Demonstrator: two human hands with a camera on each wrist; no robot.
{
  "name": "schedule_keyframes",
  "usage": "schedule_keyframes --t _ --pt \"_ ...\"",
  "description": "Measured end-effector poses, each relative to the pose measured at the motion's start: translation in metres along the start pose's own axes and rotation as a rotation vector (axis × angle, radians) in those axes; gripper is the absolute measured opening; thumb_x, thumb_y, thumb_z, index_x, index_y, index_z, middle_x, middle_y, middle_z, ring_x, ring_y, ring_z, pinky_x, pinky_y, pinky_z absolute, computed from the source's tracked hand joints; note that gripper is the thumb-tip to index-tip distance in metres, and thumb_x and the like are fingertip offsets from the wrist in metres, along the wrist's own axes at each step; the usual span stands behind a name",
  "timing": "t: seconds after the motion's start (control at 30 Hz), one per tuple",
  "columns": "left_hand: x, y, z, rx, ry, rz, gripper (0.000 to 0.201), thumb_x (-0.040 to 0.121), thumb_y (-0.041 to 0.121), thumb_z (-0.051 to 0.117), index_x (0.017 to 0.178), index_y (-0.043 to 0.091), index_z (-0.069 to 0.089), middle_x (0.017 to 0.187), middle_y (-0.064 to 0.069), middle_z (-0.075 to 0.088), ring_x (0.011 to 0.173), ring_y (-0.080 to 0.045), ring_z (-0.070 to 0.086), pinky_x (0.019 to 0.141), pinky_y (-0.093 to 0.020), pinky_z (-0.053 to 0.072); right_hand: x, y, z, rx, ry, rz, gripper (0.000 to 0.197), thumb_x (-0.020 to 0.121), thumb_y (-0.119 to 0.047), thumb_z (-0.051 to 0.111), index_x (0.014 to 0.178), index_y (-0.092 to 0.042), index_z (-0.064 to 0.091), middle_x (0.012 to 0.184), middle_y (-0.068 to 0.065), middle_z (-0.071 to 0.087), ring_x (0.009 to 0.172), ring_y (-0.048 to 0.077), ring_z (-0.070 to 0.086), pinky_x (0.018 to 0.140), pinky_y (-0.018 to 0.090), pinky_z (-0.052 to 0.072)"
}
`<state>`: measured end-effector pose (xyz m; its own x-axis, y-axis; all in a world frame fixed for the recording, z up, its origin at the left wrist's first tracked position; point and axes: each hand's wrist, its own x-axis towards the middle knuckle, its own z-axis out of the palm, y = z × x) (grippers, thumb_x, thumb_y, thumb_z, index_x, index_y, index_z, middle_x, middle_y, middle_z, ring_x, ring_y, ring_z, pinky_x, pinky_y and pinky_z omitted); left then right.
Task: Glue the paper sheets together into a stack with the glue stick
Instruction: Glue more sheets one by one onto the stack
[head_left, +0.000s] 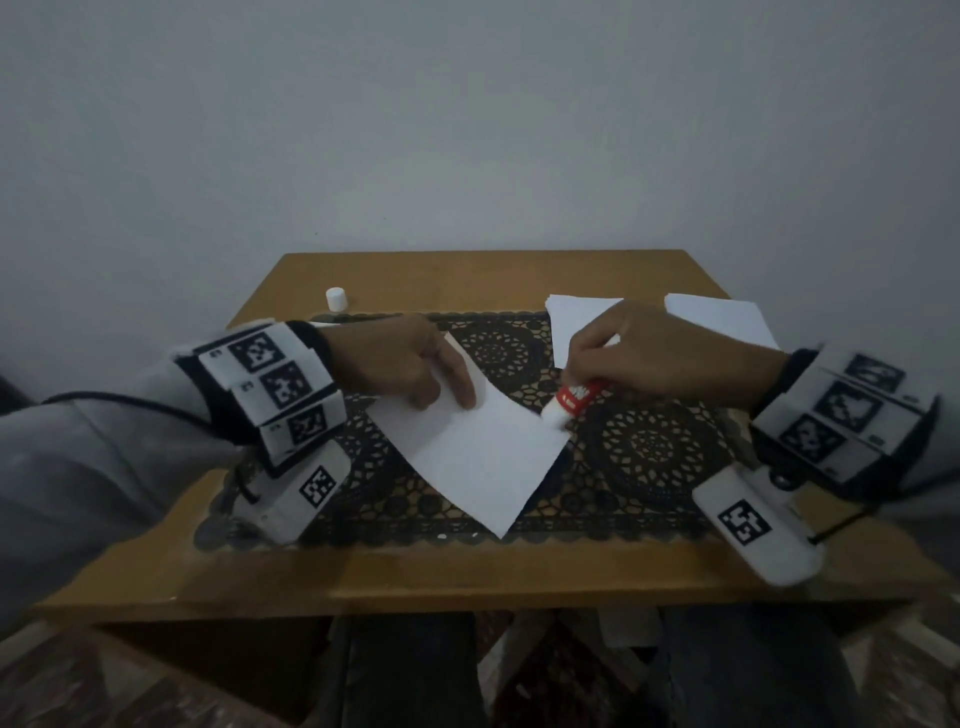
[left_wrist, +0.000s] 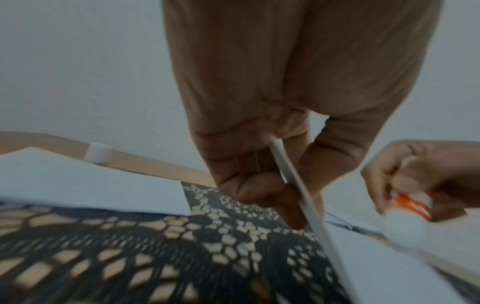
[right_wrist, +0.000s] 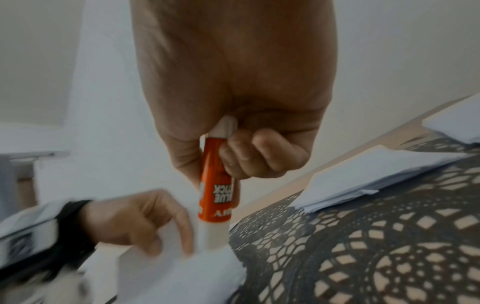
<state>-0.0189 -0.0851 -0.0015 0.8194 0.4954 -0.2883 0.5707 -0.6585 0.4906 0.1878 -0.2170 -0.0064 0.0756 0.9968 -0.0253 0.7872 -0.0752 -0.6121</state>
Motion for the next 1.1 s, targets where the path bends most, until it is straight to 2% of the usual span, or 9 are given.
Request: schedule_keyframes --t 0.07,0.17,0.33,0.43,0.6,0.73,0.9,1.0,1.1 --pt "-0.001 -0.008 0.01 -0.002 0.064 -0.019 0.043 0.08 -0.005 0.056 0.101 0.029 0.072 0.098 0.021 0.06 0.082 -0.003 0.055 0.066 -0.011 0.047 0.006 0.005 -0.002 0.041 0.086 0.034 0.035 0.087 -0.027 0.065 0.053 -0.028 0.068 0.061 -0.009 0.062 0.059 0.013 0.051 0.06 0.031 0.04" --pt "0.001 -0.014 0.023 -0.055 0.156 -0.04 0.04 0.079 -0.002 0.061 0.106 0.026 0.071 0.118 0.011 0.057 0.1 -0.008 0.052 0.088 -0.019 0.04 0.013 0.008 0.002 -0.02 0.18 0.026 0.032 0.088 -0.028 0.064 0.056 -0.024 0.066 0.057 -0.007 0.055 0.053 0.007 0.043 0.055 0.023 0.031" --pt "0.002 -0.013 0.033 -0.023 0.16 -0.056 0.039 0.08 0.006 0.069 0.115 0.022 0.066 0.126 0.005 0.053 0.107 -0.012 0.048 0.09 -0.022 0.037 0.023 0.003 0.006 -0.156 0.195 -0.008 0.024 0.088 -0.029 0.062 0.073 -0.014 0.074 0.069 -0.009 0.059 0.067 0.009 0.048 0.059 0.024 0.034" --pt "0.002 -0.015 0.037 0.035 0.117 -0.084 0.04 0.082 0.011 0.069 0.119 0.023 0.062 0.125 0.005 0.048 0.106 -0.012 0.044 0.09 -0.022 0.036 0.028 0.001 0.012 -0.247 0.151 -0.037 0.021 0.088 -0.029 0.063 0.078 -0.015 0.074 0.082 -0.008 0.066 0.078 0.01 0.056 0.06 0.019 0.038" --pt "0.0 -0.015 0.042 0.136 0.134 -0.098 0.043 0.082 0.015 0.068 0.122 0.026 0.058 0.13 0.0 0.051 0.113 -0.019 0.049 0.094 -0.028 0.043 0.039 0.001 0.023 -0.276 0.15 -0.046 0.022 0.088 -0.027 0.062 0.079 -0.012 0.074 0.087 0.0 0.07 0.082 0.024 0.064 0.066 0.033 0.049" --pt "0.0 -0.01 0.045 0.26 0.137 -0.079 0.044 0.083 0.018 0.066 0.125 0.026 0.054 0.126 -0.001 0.046 0.112 -0.018 0.047 0.089 -0.022 0.039 0.049 0.003 0.029 -0.281 0.12 -0.027 0.022 0.086 -0.028 0.063 0.075 -0.011 0.072 0.086 0.005 0.072 0.08 0.025 0.066 0.077 0.046 0.055" --pt "-0.001 -0.007 0.043 0.348 0.13 -0.064 0.044 0.084 0.032 0.068 0.125 0.031 0.054 0.109 0.004 0.036 0.098 -0.013 0.043 0.082 -0.02 0.036 0.048 0.001 0.026 -0.273 0.078 -0.019 0.024 0.086 -0.023 0.063 0.075 -0.004 0.072 0.082 0.011 0.072 0.08 0.031 0.065 0.076 0.046 0.056" --pt "0.0 -0.005 0.042 0.373 0.125 -0.058 0.045 0.083 0.038 0.069 0.125 0.03 0.055 0.117 0.001 0.04 0.104 -0.016 0.046 0.087 -0.023 0.04 0.045 0.0 0.026 -0.273 0.056 -0.028 0.026 0.086 -0.021 0.064 0.081 0.003 0.072 0.087 0.02 0.071 0.086 0.037 0.064 0.073 0.047 0.053" --pt "0.001 -0.005 0.042 0.399 0.127 -0.044 0.045 0.082 0.039 0.069 0.124 0.029 0.056 0.126 -0.001 0.042 0.112 -0.019 0.045 0.095 -0.028 0.042 0.037 0.0 0.026 -0.281 0.032 -0.028 0.026 0.085 -0.023 0.065 0.08 0.001 0.073 0.085 0.017 0.072 0.084 0.035 0.065 0.071 0.044 0.054"
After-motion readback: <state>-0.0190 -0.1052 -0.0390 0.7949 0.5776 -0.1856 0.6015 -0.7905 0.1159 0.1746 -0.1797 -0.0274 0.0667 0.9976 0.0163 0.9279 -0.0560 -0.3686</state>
